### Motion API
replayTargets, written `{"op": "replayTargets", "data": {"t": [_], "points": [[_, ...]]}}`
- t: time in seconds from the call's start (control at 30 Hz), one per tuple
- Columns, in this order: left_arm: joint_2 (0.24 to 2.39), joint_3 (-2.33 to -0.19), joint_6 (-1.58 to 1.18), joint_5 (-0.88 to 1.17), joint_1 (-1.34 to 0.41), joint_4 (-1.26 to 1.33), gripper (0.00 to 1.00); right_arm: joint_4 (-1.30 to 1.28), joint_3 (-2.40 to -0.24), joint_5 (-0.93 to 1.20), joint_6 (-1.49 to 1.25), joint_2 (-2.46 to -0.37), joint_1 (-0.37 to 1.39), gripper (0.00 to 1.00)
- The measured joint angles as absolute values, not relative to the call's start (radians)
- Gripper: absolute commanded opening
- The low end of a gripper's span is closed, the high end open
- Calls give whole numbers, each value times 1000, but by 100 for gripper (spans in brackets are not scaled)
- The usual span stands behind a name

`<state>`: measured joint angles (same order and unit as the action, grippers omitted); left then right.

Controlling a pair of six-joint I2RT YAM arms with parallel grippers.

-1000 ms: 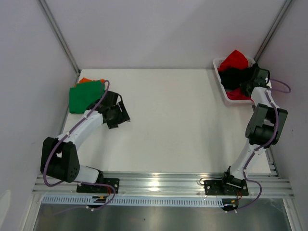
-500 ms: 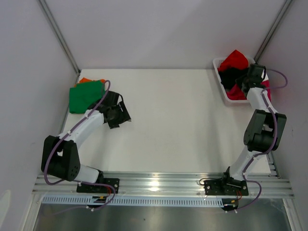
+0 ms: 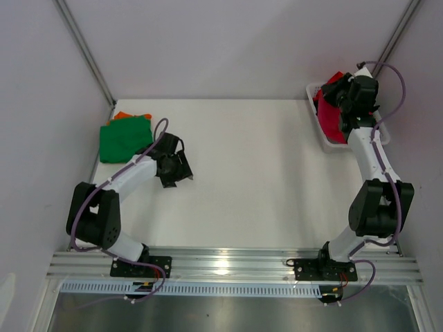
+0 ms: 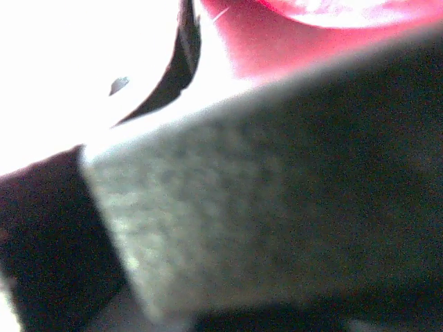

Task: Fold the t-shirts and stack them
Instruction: Grab crumpled tshirt from bin with the right arm, then move the tshirt to the center of the board

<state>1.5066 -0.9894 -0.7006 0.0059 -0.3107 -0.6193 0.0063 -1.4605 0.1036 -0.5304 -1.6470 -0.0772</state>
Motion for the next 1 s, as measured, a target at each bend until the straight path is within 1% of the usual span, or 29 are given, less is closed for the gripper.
{"op": "replayTargets", "data": {"t": [0.27, 0.5, 0.73, 1.0], "points": [[1598, -995, -700, 8, -333, -615, 68, 315, -1468, 429, -599, -1489, -28, 0], [1607, -1020, -701, 7, -348, -615, 68, 582, -1558, 667, -819, -1458, 47, 0], [1617, -1045, -707, 8, -354, -614, 68, 760, -1684, 781, -1070, -1459, 146, 0], [1668, -1075, -714, 14, -373, -609, 67, 883, -1904, 809, -1298, -1538, 268, 0]]}}
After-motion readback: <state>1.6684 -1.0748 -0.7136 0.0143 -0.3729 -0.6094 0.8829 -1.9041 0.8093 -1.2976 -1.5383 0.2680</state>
